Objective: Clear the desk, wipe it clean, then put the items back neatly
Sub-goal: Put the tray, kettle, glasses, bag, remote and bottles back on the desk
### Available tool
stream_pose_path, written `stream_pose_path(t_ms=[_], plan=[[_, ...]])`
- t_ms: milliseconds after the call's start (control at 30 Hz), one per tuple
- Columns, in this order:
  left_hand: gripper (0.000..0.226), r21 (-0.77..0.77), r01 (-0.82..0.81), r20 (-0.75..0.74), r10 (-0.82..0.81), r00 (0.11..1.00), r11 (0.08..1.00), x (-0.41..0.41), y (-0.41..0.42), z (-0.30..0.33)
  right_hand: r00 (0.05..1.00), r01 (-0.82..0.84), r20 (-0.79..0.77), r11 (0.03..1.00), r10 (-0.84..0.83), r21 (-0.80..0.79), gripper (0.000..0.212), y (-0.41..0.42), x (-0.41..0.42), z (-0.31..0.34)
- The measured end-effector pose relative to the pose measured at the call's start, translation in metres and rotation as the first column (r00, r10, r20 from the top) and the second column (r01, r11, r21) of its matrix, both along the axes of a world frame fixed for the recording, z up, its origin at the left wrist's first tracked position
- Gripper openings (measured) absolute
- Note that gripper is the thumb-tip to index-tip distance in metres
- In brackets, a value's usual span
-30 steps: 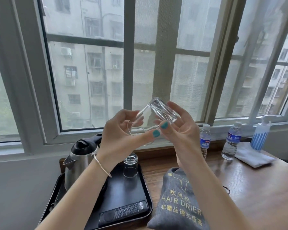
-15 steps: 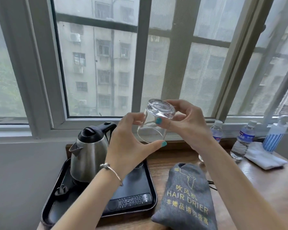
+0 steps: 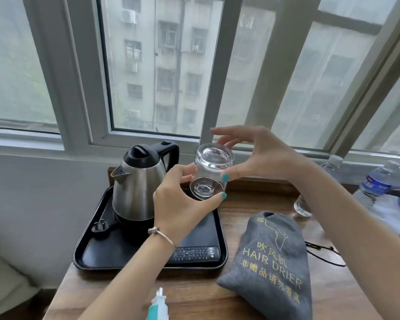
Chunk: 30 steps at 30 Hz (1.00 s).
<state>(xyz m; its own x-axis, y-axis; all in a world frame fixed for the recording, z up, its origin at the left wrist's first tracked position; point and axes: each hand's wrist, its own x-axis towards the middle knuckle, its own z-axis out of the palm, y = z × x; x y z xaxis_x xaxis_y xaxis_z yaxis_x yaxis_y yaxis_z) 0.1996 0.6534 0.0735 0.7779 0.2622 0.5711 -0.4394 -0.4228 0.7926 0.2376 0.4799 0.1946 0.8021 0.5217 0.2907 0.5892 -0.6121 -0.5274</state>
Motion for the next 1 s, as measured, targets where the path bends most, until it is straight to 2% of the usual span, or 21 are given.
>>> stream_pose_path(t_ms=[167,267,467,567,767,1000], plan=[[0.067,0.035,-0.016,-0.061,0.018,0.998,0.999,0.004,0.002,-0.025,0.994,-0.103,-0.05,0.964,0.094,-0.247,0.081,0.009,0.027,-0.009],[0.068,0.024,-0.005,-0.097,0.007,0.995,1.0,0.009,0.0,-0.042,0.988,-0.148,-0.088,0.938,0.126,-0.314,0.074,0.014,0.042,-0.017],[0.064,-0.101,0.013,-0.2,-0.034,0.979,0.995,0.027,-0.01,-0.069,0.974,-0.208,-0.146,0.938,0.173,-0.278,0.068,0.018,0.08,-0.052],[0.063,-0.213,-0.041,-0.236,-0.01,0.972,0.976,0.031,-0.018,-0.08,0.973,-0.213,-0.151,0.938,0.177,-0.274,0.066,0.019,0.098,-0.074],[0.094,-0.332,-0.066,-0.358,-0.061,0.932,0.941,0.03,-0.033,-0.101,0.958,-0.255,-0.2,0.934,0.208,-0.249,0.073,0.03,0.131,-0.105],[0.106,-0.465,-0.071,-0.423,-0.151,0.893,0.882,0.04,-0.039,-0.115,0.94,-0.294,-0.256,0.918,0.227,-0.266,0.071,0.046,0.154,-0.129]])
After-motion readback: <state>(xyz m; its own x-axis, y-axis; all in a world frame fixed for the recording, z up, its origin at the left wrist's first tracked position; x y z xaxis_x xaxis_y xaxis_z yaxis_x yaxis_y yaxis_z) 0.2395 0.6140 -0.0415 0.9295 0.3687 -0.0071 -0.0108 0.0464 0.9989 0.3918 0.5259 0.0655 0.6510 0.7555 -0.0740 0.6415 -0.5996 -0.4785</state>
